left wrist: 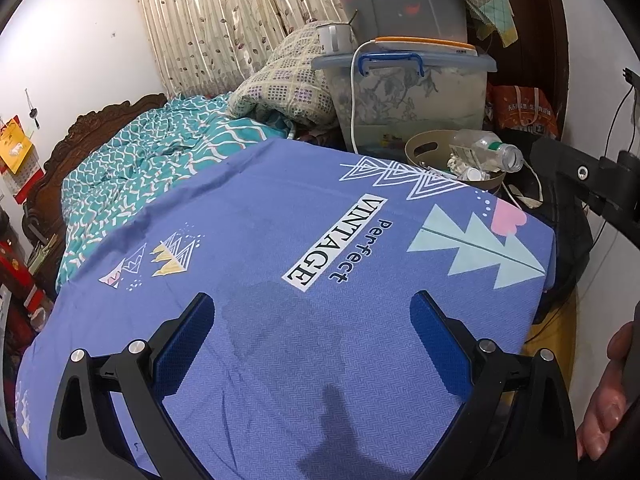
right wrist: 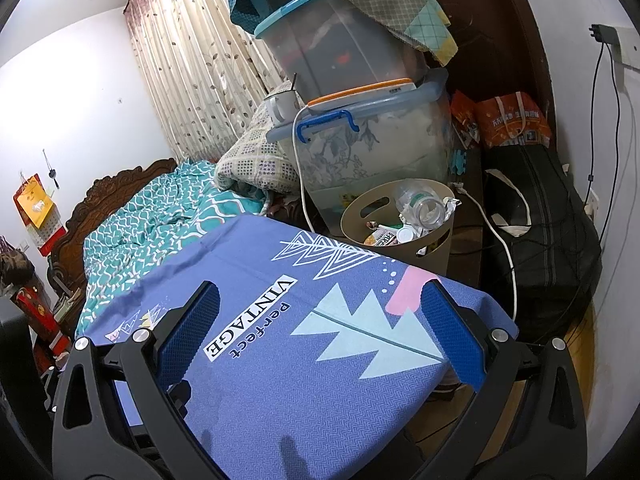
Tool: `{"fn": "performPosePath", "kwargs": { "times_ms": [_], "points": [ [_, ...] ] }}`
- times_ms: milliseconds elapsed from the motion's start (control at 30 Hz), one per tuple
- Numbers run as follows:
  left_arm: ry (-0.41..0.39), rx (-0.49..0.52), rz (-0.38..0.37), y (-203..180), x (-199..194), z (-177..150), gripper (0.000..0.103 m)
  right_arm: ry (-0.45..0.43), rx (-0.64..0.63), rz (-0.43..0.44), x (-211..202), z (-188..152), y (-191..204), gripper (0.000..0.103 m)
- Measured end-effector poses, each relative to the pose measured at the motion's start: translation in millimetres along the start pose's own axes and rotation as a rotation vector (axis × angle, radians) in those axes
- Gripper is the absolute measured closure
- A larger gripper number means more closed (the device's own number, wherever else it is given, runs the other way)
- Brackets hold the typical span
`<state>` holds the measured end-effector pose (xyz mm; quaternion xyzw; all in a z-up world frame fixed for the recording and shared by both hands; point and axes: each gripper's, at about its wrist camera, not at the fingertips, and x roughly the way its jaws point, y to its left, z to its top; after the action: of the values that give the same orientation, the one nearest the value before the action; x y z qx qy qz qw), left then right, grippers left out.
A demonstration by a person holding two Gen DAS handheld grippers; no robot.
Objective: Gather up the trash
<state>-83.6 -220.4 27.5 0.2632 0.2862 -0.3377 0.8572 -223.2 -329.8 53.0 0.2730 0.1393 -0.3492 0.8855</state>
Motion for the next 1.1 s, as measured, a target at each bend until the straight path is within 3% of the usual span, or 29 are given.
{"fn": "performPosePath", "kwargs": {
  "times_ms": [1100],
  "points": [
    [-0.023, -0.05, -0.016, 8.1, -9.2, 7.0, 0.009, 0.001, -0.005, 0.005, -3.9, -3.0, 4.9, 0.003]
  ]
}}
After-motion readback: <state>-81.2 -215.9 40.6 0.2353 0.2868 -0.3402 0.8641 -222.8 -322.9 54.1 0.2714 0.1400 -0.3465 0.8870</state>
